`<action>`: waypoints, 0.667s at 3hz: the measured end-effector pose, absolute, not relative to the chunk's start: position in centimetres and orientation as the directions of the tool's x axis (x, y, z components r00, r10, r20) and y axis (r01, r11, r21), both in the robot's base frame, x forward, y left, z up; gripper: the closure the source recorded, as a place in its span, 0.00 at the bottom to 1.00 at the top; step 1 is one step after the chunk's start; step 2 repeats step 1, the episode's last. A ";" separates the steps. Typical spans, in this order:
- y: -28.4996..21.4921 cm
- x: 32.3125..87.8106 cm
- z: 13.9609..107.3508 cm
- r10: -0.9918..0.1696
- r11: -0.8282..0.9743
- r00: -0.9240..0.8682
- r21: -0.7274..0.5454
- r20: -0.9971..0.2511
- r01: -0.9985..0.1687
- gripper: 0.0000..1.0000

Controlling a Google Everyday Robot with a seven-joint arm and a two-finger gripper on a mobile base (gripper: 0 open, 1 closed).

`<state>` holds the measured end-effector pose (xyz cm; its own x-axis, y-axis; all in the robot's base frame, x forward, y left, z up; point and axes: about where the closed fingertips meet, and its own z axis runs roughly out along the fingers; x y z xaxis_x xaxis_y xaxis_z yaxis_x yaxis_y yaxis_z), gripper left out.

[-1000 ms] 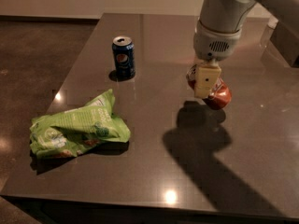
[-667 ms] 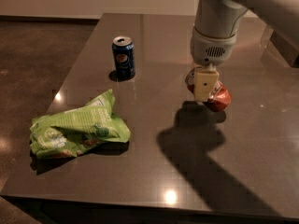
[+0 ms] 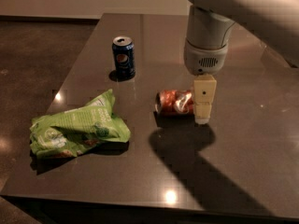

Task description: Knock coke can over

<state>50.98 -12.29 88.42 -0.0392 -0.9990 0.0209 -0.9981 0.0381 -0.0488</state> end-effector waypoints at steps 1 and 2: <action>-12.0 51.5 88.4 -0.999 0.037 -0.038 -0.067 0.010 -0.997 0.00; -12.0 51.5 88.4 -0.999 0.037 -0.038 -0.067 0.010 -0.997 0.00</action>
Offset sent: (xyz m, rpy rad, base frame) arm 0.0000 0.0000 0.0000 0.0000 0.0000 0.0000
